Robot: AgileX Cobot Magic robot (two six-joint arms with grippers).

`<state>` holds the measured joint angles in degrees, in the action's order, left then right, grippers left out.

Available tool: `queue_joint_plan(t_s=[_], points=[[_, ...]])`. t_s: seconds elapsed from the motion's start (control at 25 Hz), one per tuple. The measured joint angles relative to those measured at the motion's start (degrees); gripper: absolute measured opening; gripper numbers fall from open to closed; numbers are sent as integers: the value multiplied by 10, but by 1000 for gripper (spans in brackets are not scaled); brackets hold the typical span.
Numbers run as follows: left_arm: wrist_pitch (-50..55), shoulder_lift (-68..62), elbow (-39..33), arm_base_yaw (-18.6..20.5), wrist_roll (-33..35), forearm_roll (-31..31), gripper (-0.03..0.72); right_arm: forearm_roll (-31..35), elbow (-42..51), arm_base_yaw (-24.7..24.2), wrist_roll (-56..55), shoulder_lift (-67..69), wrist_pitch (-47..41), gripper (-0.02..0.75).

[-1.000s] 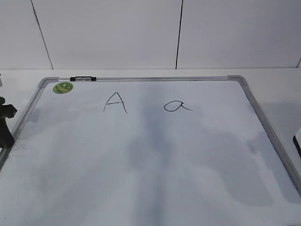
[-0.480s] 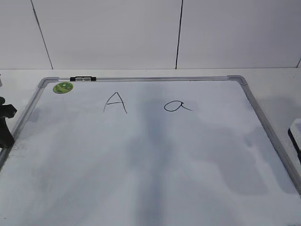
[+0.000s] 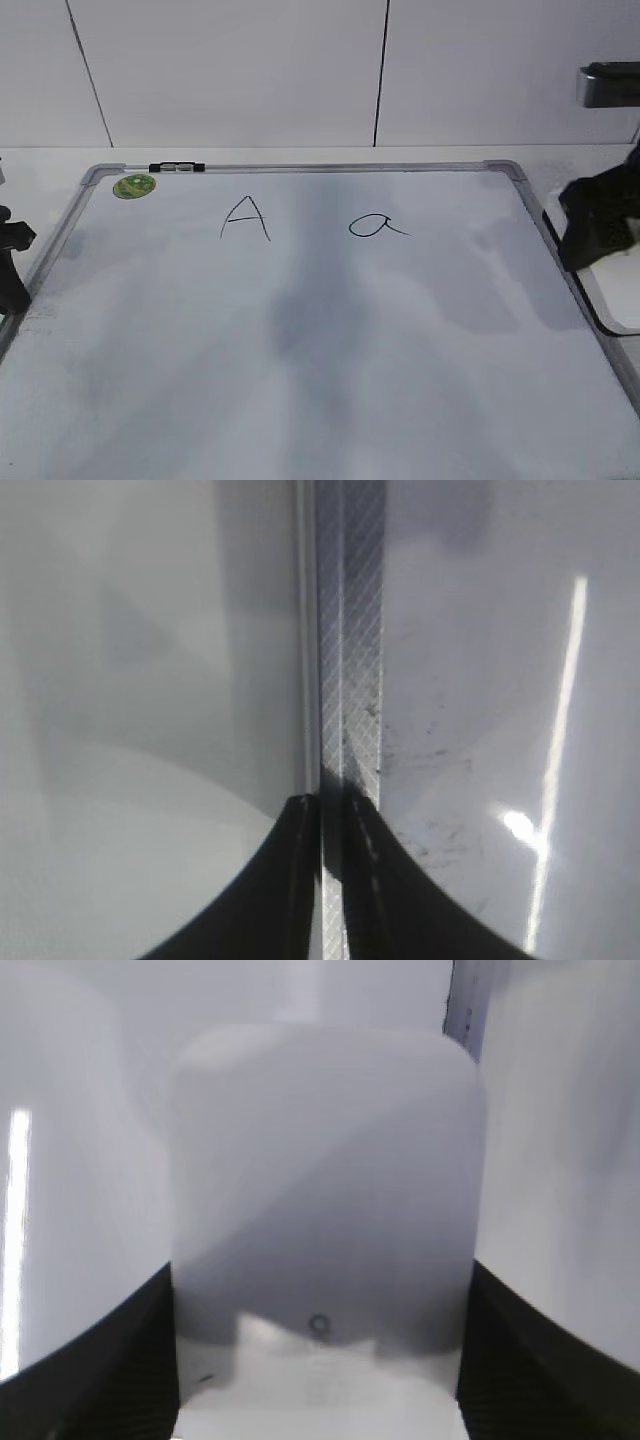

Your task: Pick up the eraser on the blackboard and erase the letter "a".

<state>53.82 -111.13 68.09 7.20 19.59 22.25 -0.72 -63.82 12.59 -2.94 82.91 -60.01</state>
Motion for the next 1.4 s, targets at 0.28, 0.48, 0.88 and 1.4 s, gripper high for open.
queue_joint_plan(t_s=[0.28,0.48,0.88,1.4], points=[[0,0,0,0,0,0,48,0,-88,0,4,114,8,542],[0,0,0,1,0,0,48,-9,-171,20,4,195,6,541],[0,0,0,1,0,2,47,-21,-387,56,-2,387,-56,541],[0,0,0,1,0,3,48,-16,-605,56,-2,544,-102,541]])
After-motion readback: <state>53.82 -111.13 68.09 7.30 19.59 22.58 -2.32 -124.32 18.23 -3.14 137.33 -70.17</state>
